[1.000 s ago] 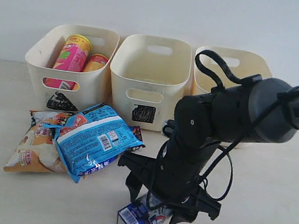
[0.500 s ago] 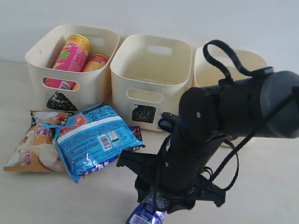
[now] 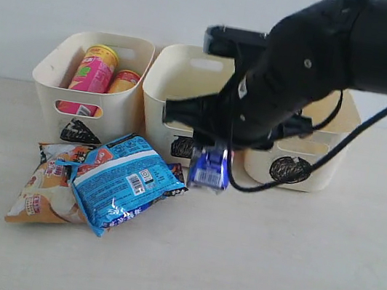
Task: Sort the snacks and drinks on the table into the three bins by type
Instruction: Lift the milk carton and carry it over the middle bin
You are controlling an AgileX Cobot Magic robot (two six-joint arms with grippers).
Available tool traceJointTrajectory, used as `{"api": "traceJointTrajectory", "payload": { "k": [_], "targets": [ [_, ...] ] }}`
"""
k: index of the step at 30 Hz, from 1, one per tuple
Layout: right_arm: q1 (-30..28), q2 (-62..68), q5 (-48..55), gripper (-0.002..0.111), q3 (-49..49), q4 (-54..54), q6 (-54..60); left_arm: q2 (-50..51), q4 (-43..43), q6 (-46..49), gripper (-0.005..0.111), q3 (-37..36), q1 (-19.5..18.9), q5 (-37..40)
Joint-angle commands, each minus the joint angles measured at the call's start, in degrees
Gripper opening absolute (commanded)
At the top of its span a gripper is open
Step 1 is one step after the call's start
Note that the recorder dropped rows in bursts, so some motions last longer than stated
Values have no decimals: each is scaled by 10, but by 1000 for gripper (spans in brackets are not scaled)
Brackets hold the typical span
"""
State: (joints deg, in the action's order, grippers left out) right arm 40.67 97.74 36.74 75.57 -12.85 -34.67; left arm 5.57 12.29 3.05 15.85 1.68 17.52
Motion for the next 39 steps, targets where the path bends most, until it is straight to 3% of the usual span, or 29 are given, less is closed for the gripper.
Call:
{"api": "traceJointTrajectory", "payload": {
  "k": [1, 12, 20, 33, 36, 39],
  "targets": [
    [-4, -9, -66, 0, 58, -104, 7, -1, 3, 4, 4, -2, 3, 0],
    [-75, 62, -191, 0, 130, -131, -29, -1, 3, 4, 4, -2, 3, 0],
    [-82, 121, -279, 0, 131, -136, 26, -1, 3, 4, 4, -2, 3, 0],
    [-98, 148, -309, 0, 131, -137, 67, -1, 3, 4, 4, -2, 3, 0],
    [-103, 148, -310, 9, 131, -137, 67, -1, 3, 4, 4, -2, 3, 0],
    [-105, 149, -315, 34, 131, -137, 67, -1, 3, 4, 4, -2, 3, 0]
  ]
}}
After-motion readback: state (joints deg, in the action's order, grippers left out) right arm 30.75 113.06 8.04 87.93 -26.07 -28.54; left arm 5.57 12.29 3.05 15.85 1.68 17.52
